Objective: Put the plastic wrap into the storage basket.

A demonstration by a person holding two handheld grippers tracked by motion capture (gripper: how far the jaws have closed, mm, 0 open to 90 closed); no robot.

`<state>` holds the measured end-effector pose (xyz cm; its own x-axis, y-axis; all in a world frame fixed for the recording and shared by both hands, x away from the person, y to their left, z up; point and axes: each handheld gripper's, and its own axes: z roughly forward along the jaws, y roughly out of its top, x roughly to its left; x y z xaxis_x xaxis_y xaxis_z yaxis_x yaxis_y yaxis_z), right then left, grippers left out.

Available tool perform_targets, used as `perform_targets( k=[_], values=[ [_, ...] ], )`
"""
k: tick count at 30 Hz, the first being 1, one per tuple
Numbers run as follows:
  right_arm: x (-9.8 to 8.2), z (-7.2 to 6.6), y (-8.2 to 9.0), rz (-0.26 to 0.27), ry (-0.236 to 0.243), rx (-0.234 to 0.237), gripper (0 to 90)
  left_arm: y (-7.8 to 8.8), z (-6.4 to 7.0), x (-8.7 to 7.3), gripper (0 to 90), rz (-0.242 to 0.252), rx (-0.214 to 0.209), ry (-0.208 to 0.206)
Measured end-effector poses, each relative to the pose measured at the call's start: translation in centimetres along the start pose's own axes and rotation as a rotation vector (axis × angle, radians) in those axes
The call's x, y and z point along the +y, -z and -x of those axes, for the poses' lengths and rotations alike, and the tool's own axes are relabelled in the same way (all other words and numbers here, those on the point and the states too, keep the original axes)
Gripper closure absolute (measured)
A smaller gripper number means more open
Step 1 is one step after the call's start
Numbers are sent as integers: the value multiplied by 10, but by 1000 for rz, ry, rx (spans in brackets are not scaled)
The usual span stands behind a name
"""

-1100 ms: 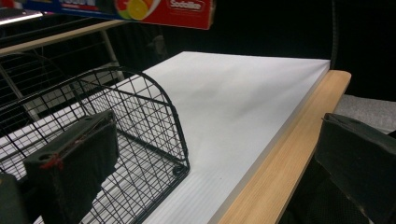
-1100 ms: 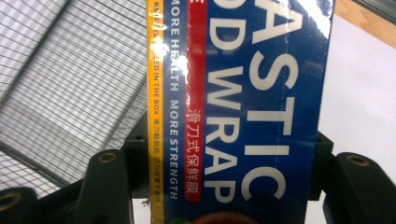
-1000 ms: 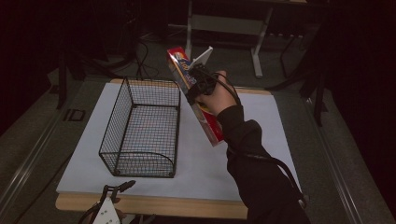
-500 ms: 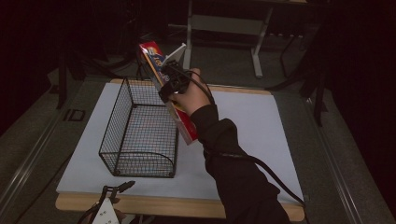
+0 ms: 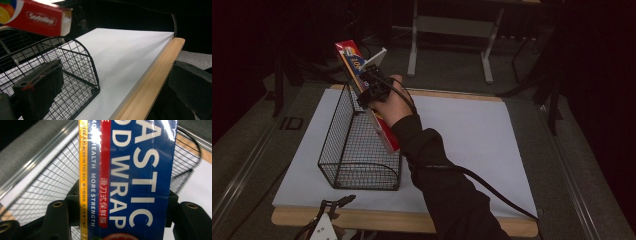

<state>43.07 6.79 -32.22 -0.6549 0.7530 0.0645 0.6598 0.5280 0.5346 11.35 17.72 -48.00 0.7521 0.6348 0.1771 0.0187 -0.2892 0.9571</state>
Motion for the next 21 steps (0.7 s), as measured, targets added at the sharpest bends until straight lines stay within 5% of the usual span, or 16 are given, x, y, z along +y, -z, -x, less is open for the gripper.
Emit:
perform_targets(
  k=[21],
  values=[
    [-27, -28, -69, 20, -15, 35, 398, 0, 1, -1, 2, -6, -15, -1]
  ],
)
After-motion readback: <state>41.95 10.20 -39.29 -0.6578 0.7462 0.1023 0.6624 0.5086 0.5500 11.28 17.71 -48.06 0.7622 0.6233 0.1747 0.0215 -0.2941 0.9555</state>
